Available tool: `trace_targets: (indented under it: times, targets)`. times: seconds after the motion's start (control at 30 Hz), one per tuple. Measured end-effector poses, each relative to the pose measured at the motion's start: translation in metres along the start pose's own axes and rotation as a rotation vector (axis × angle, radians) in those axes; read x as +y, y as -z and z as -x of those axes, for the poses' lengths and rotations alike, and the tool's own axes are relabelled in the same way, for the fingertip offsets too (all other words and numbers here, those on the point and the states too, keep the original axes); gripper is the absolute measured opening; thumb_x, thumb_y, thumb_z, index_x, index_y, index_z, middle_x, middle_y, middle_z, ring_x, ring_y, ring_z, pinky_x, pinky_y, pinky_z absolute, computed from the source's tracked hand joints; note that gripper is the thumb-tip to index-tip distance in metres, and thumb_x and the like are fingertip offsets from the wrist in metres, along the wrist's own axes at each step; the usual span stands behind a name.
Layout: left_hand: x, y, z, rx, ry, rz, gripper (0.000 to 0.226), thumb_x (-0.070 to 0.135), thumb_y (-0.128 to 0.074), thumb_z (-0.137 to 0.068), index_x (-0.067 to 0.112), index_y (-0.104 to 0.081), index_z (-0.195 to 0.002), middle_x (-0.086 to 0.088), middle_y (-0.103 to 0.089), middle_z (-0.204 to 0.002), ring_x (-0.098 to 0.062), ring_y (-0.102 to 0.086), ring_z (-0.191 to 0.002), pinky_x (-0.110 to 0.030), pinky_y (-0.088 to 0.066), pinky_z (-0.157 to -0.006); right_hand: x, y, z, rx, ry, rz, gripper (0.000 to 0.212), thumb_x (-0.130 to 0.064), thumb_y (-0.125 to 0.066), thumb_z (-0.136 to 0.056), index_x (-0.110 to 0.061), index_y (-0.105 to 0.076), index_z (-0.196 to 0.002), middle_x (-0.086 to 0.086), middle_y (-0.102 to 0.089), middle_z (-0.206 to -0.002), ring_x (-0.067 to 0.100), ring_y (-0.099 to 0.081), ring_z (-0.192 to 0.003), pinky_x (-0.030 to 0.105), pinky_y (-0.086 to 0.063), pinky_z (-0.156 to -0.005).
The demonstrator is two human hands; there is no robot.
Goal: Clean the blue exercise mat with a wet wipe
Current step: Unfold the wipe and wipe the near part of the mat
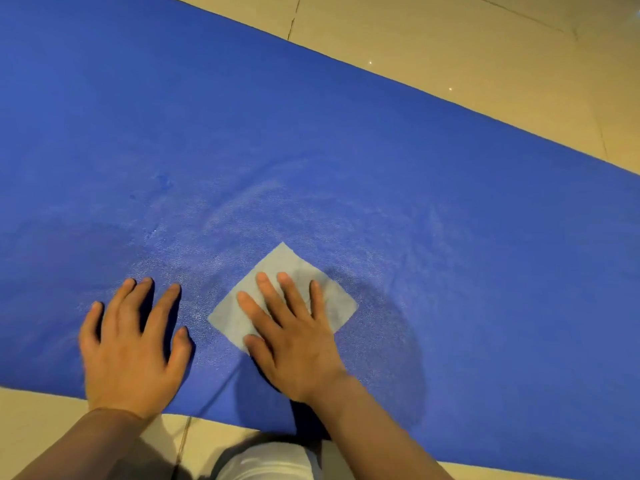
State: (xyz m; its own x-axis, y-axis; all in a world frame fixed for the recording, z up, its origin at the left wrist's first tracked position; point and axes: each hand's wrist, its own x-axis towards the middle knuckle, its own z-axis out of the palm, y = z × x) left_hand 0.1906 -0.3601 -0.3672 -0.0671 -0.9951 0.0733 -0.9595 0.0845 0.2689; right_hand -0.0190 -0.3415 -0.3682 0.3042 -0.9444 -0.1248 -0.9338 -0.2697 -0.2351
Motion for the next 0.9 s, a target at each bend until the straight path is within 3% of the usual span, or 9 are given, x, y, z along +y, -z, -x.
trace_targets:
  times: [0.07, 0.13, 0.27, 0.37, 0.43, 0.5, 0.6, 0.73, 0.9]
  targets:
    - [0.001, 0.001, -0.002, -0.002, 0.008, -0.001, 0.061, 0.040, -0.036, -0.087, 0.004, -0.066, -0.125, -0.025, -0.052, -0.133, -0.042, -0.041, -0.133, -0.059, -0.022, -0.109, 0.026, 0.006, -0.012, -0.014, 0.026, 0.035, 0.053, -0.049, -0.033, -0.097, -0.029, -0.044, -0.145, -0.001, -0.036, -0.156, 0.027, -0.035, -0.143, 0.055, -0.015, -0.112]
    - [0.002, 0.001, -0.002, 0.001, 0.008, -0.001, 0.059, 0.040, -0.037, -0.086, 0.004, -0.067, -0.123, -0.025, -0.054, -0.132, -0.042, -0.043, -0.132, -0.059, -0.025, -0.108, 0.057, 0.016, -0.017, 0.006, -0.080, 0.040, 0.059, -0.055, -0.028, -0.096, -0.031, -0.040, -0.148, -0.003, -0.030, -0.159, 0.025, -0.033, -0.144, 0.051, -0.010, -0.114]
    - [0.001, 0.007, -0.007, -0.064, 0.029, -0.009, 0.059, 0.047, -0.039, -0.085, 0.009, -0.066, -0.123, -0.020, -0.054, -0.130, -0.043, -0.047, -0.127, -0.064, -0.034, -0.100, 0.136, 0.038, -0.004, -0.026, -0.456, -0.026, 0.075, -0.068, -0.001, -0.085, -0.039, -0.007, -0.155, -0.009, 0.005, -0.163, 0.020, 0.002, -0.152, 0.044, 0.011, -0.117]
    - [0.011, 0.018, -0.043, -0.091, -0.029, -0.010, 0.060, 0.057, -0.042, -0.082, 0.015, -0.065, -0.118, -0.011, -0.055, -0.121, -0.041, -0.052, -0.117, -0.065, -0.038, -0.095, 0.187, 0.051, -0.001, 0.028, -0.718, -0.027, 0.086, -0.070, 0.006, -0.079, -0.033, -0.005, -0.156, 0.002, 0.005, -0.165, 0.026, 0.004, -0.151, 0.052, 0.004, -0.118]
    - [0.032, 0.017, -0.083, -0.038, -0.072, -0.021, 0.061, 0.057, -0.042, -0.084, 0.014, -0.062, -0.122, -0.010, -0.055, -0.125, -0.037, -0.049, -0.125, -0.065, -0.031, -0.103, 0.209, 0.055, -0.014, 0.016, -0.827, -0.021, 0.084, -0.069, 0.004, -0.082, -0.031, 0.000, -0.157, 0.004, 0.009, -0.165, 0.028, 0.006, -0.151, 0.056, 0.002, -0.117]
    - [0.059, 0.001, -0.138, -0.002, 0.023, 0.067, 0.065, 0.056, -0.039, -0.087, 0.013, -0.057, -0.131, -0.011, -0.051, -0.135, -0.035, -0.041, -0.135, -0.065, -0.021, -0.110, 0.221, 0.051, -0.034, 0.073, -0.885, 0.001, 0.074, -0.063, -0.005, -0.092, -0.027, -0.004, -0.157, 0.008, 0.005, -0.165, 0.031, 0.002, -0.151, 0.061, -0.001, -0.116]
    - [0.096, -0.040, -0.208, 0.014, 0.193, 0.096, 0.059, 0.049, -0.035, -0.097, 0.019, -0.044, -0.146, -0.011, -0.036, -0.153, -0.030, -0.022, -0.147, -0.065, -0.004, -0.115, 0.226, 0.048, -0.059, 0.194, -0.876, 0.033, 0.077, -0.058, -0.009, -0.092, -0.017, -0.026, -0.155, 0.018, -0.016, -0.161, 0.040, -0.016, -0.148, 0.066, -0.008, -0.112]
    - [0.111, -0.070, -0.233, 0.027, 0.255, 0.019, 0.056, 0.048, -0.033, -0.102, 0.023, -0.035, -0.152, -0.009, -0.022, -0.161, -0.030, -0.008, -0.151, -0.059, -0.001, -0.118, 0.228, 0.052, -0.087, 0.165, -0.774, 0.062, 0.078, -0.059, -0.003, -0.090, -0.022, -0.021, -0.156, 0.012, -0.010, -0.164, 0.034, -0.007, -0.150, 0.056, 0.001, -0.116]
    - [0.111, -0.068, -0.236, 0.038, 0.258, 0.011, 0.062, 0.051, -0.030, -0.094, 0.023, -0.040, -0.149, -0.009, -0.028, -0.159, -0.028, -0.011, -0.151, -0.055, -0.003, -0.117, 0.190, 0.046, -0.172, 0.235, -0.348, 0.092, 0.064, -0.052, -0.026, -0.097, -0.018, -0.041, -0.149, 0.017, -0.033, -0.156, 0.040, -0.030, -0.143, 0.060, -0.007, -0.112]
